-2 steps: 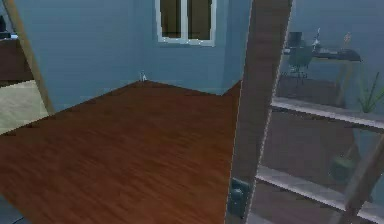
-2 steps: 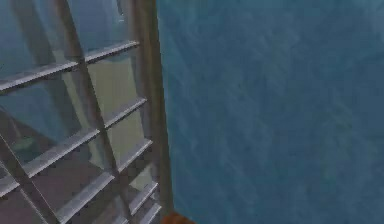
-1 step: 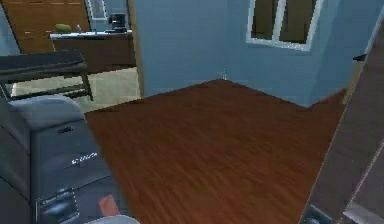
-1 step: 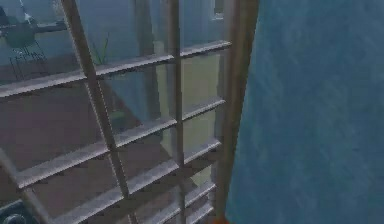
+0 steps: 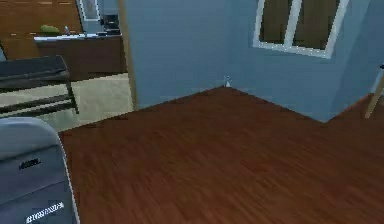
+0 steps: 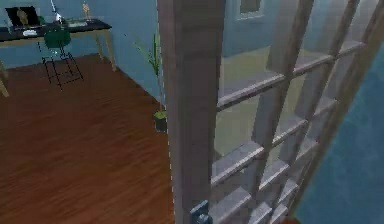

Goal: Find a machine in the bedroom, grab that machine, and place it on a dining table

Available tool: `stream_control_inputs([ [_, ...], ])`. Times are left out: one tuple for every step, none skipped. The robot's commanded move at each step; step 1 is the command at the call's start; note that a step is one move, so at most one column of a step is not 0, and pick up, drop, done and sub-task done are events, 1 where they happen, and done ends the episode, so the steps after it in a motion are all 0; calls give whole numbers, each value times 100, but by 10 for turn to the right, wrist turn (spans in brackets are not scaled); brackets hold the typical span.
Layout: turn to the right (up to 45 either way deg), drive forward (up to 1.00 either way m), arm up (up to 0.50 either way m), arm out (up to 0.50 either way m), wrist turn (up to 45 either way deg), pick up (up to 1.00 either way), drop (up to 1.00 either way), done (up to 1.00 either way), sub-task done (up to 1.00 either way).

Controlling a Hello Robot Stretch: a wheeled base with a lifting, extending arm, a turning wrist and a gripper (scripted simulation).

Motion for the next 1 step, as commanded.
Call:
stream_control_inputs([
  [450,0,0,0,0,0,0,0,0],
])
